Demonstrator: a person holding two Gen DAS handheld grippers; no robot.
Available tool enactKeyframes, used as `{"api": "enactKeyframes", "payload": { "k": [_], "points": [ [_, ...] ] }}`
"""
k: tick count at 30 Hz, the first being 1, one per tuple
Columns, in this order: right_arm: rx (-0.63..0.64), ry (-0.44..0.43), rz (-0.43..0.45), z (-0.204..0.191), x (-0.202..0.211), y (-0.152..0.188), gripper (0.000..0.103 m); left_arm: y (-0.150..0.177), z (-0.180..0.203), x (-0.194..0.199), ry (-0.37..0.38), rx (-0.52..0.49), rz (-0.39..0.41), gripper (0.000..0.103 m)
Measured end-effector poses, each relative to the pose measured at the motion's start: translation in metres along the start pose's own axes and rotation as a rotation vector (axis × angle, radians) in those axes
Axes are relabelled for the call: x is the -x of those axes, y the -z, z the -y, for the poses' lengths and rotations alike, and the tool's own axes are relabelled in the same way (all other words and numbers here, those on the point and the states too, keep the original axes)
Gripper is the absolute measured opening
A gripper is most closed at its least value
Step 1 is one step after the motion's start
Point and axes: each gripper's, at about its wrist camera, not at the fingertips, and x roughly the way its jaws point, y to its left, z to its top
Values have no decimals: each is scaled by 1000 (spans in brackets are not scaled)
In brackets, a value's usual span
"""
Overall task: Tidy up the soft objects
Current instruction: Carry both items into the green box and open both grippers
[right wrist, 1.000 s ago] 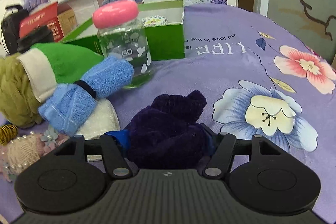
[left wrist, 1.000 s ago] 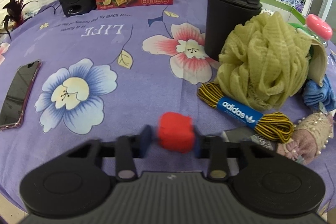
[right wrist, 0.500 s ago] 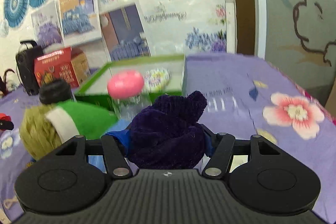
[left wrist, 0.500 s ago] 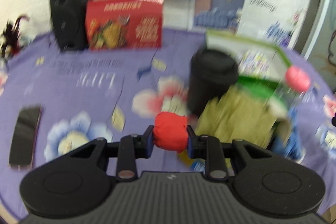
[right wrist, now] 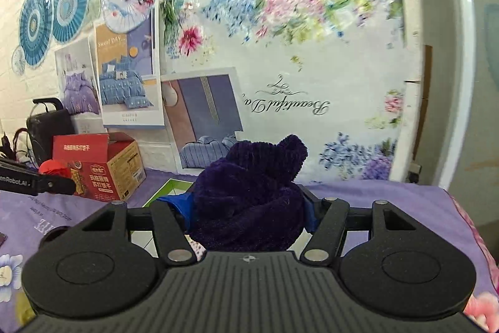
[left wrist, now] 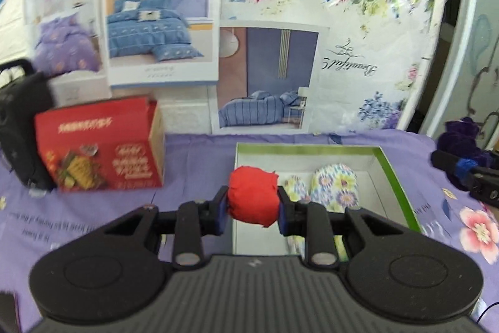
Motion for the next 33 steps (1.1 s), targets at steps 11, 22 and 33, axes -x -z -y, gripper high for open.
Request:
{"api": "enactKeyframes", "payload": {
  "k": [11, 22, 33],
  "points": [
    [-105, -39, -169, 7, -97, 10, 53, -17, 10, -73, -93, -25, -56, 71],
    [-77, -13, -139, 2, -72, 4, 54, -5, 10, -36, -87, -18, -10, 71],
    [-122, 0, -31, -11, 39, 28, 55, 51, 4, 64, -54, -8, 56, 71]
  ]
}}
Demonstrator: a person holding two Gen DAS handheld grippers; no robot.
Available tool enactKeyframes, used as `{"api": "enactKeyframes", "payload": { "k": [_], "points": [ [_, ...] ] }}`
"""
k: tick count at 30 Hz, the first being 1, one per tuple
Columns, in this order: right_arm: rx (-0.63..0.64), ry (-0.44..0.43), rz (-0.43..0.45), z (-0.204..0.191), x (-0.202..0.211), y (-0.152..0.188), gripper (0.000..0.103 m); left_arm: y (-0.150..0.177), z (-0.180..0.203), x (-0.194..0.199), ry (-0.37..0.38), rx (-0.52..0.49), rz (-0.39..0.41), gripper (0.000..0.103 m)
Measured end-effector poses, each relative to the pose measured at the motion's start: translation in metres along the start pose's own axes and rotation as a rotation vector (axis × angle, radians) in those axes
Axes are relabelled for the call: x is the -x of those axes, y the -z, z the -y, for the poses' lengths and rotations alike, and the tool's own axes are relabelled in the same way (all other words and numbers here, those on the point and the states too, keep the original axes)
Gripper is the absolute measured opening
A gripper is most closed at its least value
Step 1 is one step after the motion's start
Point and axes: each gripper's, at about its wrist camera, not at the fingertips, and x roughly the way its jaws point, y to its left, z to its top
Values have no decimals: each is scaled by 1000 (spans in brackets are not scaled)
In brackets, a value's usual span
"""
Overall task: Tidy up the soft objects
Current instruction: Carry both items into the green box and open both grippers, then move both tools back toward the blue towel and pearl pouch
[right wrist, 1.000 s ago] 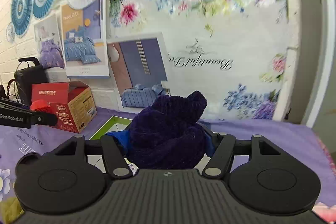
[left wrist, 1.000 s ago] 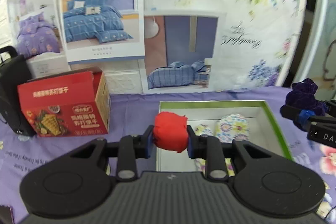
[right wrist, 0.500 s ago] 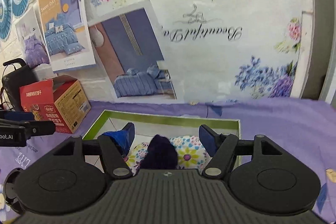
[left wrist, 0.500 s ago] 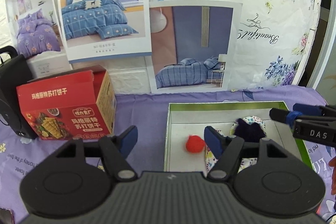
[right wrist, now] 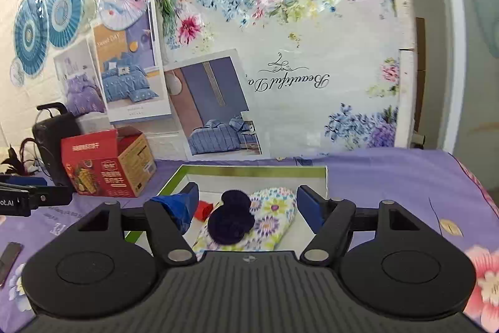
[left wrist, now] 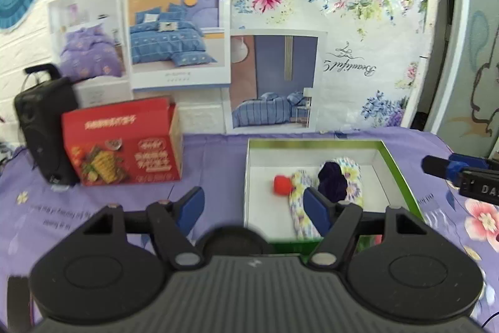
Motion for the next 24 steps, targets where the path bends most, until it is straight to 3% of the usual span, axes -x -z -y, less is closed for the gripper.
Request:
{"api": "enactKeyframes", "payload": {
  "k": [4, 8, 12, 18, 24],
  "points": [
    [-56, 16, -9, -3, 34, 44, 56, 43, -8, 32, -18, 10, -19, 71],
    [-123, 5, -103, -12, 50, 100, 56, 92, -16, 51, -55, 23, -78, 71],
    [-158, -13, -168, -28, 60, 138, 56, 136, -25, 66, -39, 36, -152, 71],
    [-76, -19, -181, -58, 55, 144, 57, 172, -37, 69, -55, 51, -240, 71],
    [73, 17, -205, -81, 32, 141, 57, 171, -42, 67, -56, 72, -231, 71]
  ]
}}
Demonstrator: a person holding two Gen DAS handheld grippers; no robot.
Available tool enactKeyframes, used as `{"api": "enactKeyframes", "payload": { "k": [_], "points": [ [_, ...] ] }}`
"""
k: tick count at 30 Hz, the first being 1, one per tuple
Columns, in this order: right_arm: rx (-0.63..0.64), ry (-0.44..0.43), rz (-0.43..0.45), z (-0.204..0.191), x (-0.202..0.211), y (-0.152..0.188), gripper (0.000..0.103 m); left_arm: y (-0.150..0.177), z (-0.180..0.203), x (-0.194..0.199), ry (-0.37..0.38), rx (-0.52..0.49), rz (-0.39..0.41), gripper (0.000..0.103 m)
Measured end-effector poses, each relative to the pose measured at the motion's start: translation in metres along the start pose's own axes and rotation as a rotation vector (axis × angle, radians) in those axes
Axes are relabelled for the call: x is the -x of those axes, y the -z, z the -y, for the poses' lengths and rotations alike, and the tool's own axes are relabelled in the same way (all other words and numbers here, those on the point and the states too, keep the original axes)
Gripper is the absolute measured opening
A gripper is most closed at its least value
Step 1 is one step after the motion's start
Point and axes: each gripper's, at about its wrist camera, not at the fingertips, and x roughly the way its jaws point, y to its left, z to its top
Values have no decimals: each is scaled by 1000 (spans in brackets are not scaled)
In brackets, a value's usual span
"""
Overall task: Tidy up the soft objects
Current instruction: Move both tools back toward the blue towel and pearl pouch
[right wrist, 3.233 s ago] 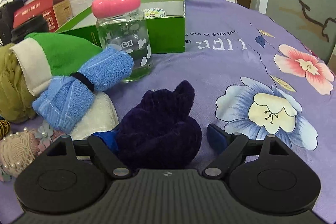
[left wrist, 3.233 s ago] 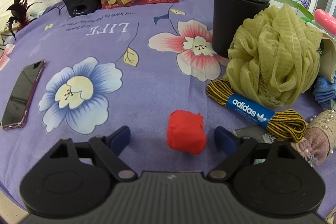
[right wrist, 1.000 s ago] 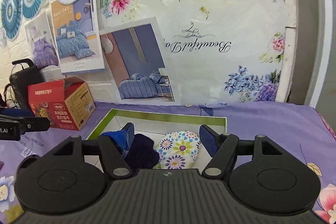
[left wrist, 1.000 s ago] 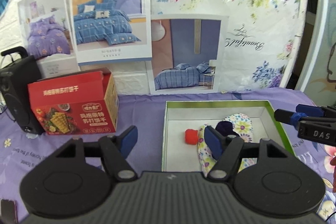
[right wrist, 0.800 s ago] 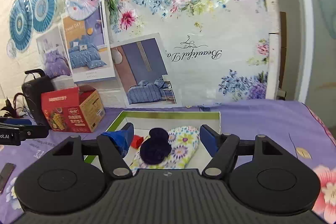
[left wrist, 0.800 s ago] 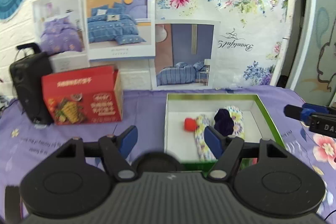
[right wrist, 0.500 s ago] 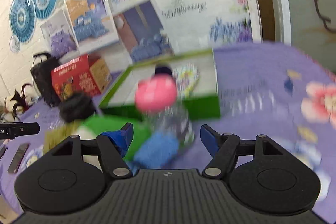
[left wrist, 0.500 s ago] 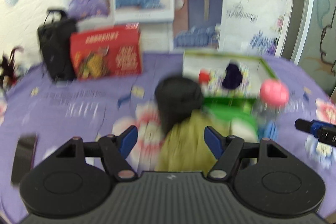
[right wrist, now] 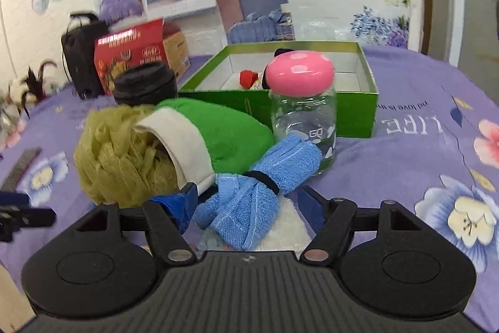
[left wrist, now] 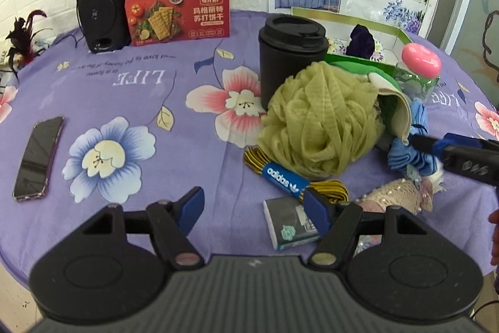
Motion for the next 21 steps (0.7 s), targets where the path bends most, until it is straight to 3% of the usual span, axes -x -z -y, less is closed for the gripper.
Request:
{"api": "enactKeyframes", "payload": {
  "k": [8, 12, 15, 18, 21],
  "points": [
    [66, 50, -54, 5, -23, 0, 57, -5, 16, -8, 44, -29, -17, 71],
    [67, 134, -52, 34, -9, -7, 58, -8, 32, -12, 70, -67, -20, 71],
    [63, 273, -60, 68, 7, -5, 58, -8, 42, -17, 99, -88, -31, 71],
    [3, 364, -55, 103, 29, -2, 58, -8, 53, -22, 128, -108, -47, 71],
    [-100, 327, -2, 114, 51, -2, 58, -8, 64, -25, 147, -128, -56, 71]
  ]
}}
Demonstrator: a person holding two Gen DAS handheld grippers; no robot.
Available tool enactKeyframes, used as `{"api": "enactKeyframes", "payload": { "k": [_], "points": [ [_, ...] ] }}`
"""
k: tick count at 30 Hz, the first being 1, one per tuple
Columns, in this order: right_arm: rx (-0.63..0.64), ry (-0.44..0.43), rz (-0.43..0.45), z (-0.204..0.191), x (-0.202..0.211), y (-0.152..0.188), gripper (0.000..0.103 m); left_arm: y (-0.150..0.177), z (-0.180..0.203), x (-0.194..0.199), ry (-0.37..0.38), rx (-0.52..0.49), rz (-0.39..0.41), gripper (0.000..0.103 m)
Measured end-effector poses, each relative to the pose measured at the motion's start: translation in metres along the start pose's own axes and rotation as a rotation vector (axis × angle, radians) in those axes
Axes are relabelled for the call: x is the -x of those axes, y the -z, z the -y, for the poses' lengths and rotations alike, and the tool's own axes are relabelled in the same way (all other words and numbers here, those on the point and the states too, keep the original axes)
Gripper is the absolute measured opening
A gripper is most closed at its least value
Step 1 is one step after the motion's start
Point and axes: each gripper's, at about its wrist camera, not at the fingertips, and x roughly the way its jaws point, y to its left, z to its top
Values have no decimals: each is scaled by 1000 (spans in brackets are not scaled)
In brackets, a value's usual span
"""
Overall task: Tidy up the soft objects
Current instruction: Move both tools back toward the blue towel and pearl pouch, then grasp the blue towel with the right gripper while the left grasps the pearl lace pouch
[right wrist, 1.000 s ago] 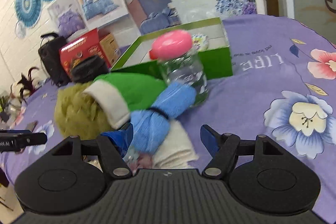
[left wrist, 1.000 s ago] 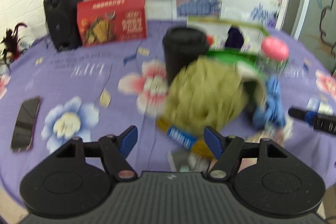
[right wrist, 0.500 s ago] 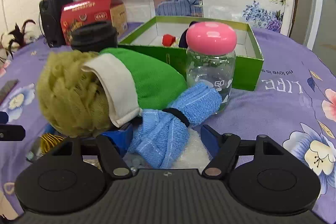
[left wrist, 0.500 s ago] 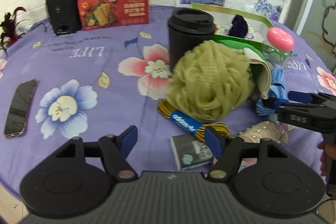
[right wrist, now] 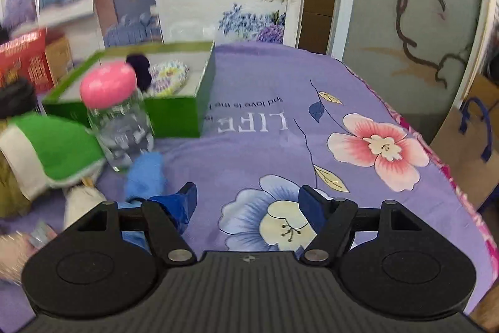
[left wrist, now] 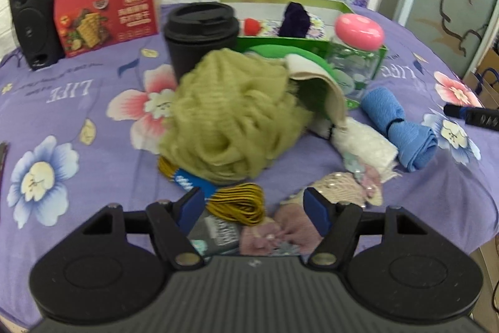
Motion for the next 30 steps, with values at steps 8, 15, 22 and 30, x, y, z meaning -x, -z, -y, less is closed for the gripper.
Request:
{"api": "enactKeyframes", "payload": {
  "k": [8, 15, 22, 30],
  "points": [
    [121, -167, -45, -64, -29, 5, 58, 2, 14, 4, -7, -39, 1, 71],
    [169, -112, -128, -58, -52, 12, 59, 1, 13, 1, 19, -28, -8, 71],
    [124, -56, -90, -40, -46, 3, 60, 2, 23, -5, 43, -53, -23, 71],
    [14, -128, -76, -28, -34, 8, 60, 12, 34, -7, 72, -145, -35, 71]
  ]
}}
